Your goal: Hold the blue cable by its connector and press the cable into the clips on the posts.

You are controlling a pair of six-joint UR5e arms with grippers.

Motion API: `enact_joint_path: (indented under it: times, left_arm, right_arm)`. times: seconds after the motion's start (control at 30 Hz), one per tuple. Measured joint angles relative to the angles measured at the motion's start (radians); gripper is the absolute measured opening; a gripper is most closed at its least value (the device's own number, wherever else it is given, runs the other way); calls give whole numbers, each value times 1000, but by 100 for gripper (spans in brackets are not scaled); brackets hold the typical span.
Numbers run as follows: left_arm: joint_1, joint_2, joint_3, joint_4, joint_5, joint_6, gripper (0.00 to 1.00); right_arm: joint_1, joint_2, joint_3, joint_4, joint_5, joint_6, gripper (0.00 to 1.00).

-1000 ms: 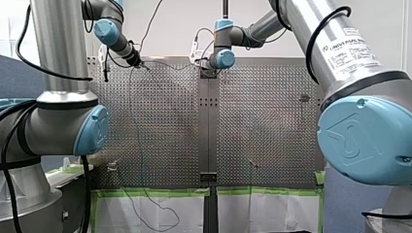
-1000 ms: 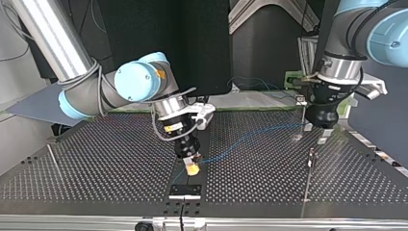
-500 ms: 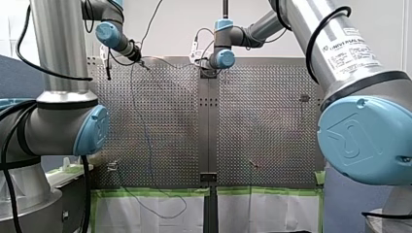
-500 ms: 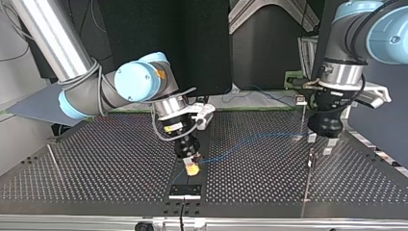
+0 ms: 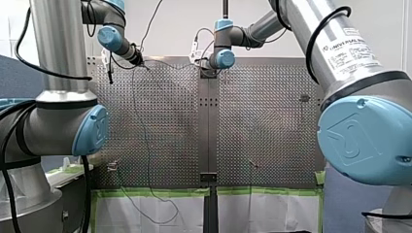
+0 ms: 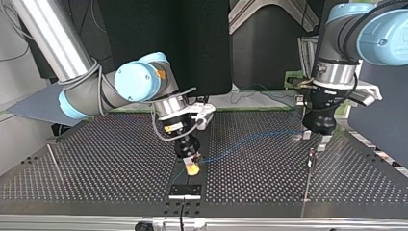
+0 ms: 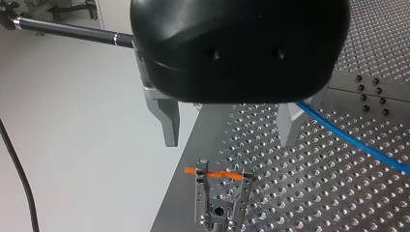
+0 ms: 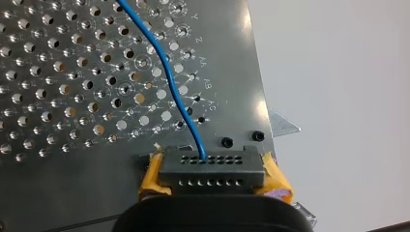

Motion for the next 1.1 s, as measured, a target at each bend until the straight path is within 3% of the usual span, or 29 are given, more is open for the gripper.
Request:
enact_joint_path:
  times: [0.37,1.1]
  left_arm:
    - [-3,-1,0,0,-4,-4,100]
    - [-30,-1,0,-1,-66,-12,100]
  right_arm:
    - [0,0,0,1,0,1,0]
    - [0,0,0,10,0,2,0]
